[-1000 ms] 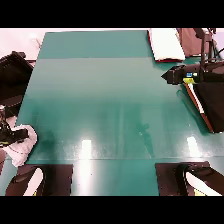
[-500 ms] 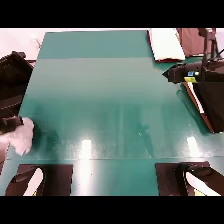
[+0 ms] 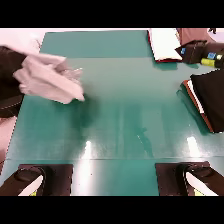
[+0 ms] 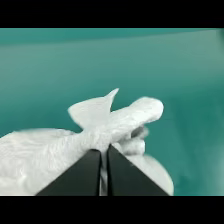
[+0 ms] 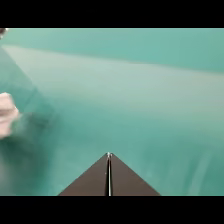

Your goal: Fold the shirts.

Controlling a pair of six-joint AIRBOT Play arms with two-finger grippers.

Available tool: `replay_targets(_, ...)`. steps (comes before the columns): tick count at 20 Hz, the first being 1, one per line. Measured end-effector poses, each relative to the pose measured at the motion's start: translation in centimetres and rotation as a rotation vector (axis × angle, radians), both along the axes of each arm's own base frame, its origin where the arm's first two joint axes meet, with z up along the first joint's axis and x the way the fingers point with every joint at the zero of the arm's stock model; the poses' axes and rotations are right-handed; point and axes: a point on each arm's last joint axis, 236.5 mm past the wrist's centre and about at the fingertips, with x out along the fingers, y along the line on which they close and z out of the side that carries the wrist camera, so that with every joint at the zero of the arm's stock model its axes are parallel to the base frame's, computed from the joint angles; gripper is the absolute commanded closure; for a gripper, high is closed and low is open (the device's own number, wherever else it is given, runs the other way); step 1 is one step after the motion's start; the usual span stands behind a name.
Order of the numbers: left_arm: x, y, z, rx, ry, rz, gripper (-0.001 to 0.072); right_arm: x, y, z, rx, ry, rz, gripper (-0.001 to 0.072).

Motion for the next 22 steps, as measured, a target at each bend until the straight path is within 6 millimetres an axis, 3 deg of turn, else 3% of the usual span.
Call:
replay_targets(2, 0.3, -6.3, 0.6, -0.002, 0.0, -0.164, 0.0689, 0.5, 0.1, 2.2, 0.003, -0.037, 0.002, 0.0697)
replay_targets(4, 0.2, -12.8, -0.7, 0.02, 0.027, -0.318, 0.0684, 1.0, -0.1, 4.4, 0.007, -0.074, -0.002, 0.0697)
replay_targets(5, -0.1, -16.4, -2.2, 0.041, 0.051, -0.399, 0.0605, 1.3, -0.4, 5.5, 0.009, -0.094, -0.01, 0.0697)
replay_targets(6, -0.5, -19.5, -3.7, 0.062, 0.068, -0.466, 0.0256, 1.6, -0.7, 6.3, 0.006, -0.104, -0.018, 0.0697)
replay_targets(7, -1.0, -22.6, -5.4, 0.079, 0.086, -0.53, 0.0163, 1.8, -1.1, 7.0, 0.003, -0.111, -0.023, 0.0697)
replay_targets(8, -1.6, -25.3, -7.0, 0.093, 0.104, -0.581, 0.0163, 1.9, -1.4, 7.5, -0.002, -0.111, -0.028, 0.0697)
replay_targets(10, -1.7, -28.1, -8.9, 0.102, 0.115, -0.627, 0.0163, 1.9, -2.1, 7.8, -0.02, -0.089, -0.032, 0.0697)
replay_targets(11, -1.0, -28.6, -9.6, 0.103, 0.118, -0.621, 0.0163, 1.8, -2.3, 7.6, -0.027, -0.073, -0.032, 0.0697)
replay_targets(13, 1.7, -27.4, -10.5, 0.101, 0.13, -0.565, 0.0163, 1.6, -2.6, 7.2, -0.041, -0.042, -0.029, 0.0697)
replay_targets(17, 9.8, -20.1, -14.0, 0.074, 0.228, -0.337, 0.0163, 1.4, -2.9, 6.7, -0.055, -0.008, -0.024, 0.0697)
replay_targets(20, 14.3, -15.1, -19.5, 0.025, 0.376, -0.2, 0.0162, 1.2, -2.9, 6.3, -0.061, 0.009, -0.019, 0.0697)
replay_targets(22, 16.0, -13.3, -23.9, -0.014, 0.487, -0.154, 0.0162, 1.1, -2.9, 6.2, -0.064, 0.017, -0.017, 0.0697)
